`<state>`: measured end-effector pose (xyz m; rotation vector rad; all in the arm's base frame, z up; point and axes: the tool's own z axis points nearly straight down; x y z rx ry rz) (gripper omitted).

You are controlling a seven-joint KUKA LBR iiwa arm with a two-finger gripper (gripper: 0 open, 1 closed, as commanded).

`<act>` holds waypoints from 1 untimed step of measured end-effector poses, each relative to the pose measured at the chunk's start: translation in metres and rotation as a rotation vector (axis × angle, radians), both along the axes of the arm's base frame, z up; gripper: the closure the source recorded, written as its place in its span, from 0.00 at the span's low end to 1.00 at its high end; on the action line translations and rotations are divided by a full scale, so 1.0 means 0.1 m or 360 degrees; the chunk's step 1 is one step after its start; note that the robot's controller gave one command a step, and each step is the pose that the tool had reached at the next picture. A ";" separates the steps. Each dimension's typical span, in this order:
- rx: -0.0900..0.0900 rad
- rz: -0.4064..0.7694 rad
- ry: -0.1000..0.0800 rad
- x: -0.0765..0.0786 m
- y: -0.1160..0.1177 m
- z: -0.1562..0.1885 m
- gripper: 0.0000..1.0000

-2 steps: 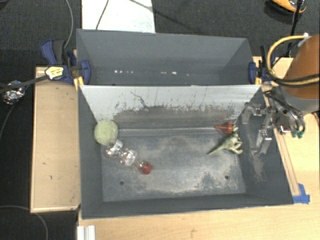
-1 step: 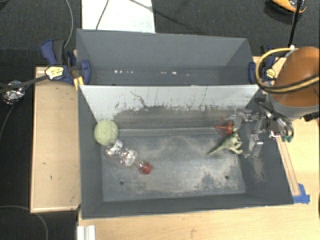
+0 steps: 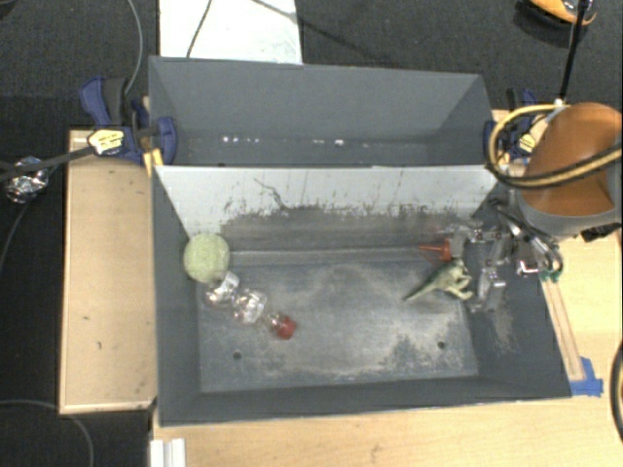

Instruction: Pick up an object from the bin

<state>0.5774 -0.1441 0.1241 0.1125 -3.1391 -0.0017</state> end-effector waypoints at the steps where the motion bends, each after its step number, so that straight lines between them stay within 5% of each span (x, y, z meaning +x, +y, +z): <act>1: -0.0004 0.0038 -0.0017 0.04 -0.06 0.04 0.00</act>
Offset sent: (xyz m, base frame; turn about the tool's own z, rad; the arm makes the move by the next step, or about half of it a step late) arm -0.0083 -0.0040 -0.0541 -0.0137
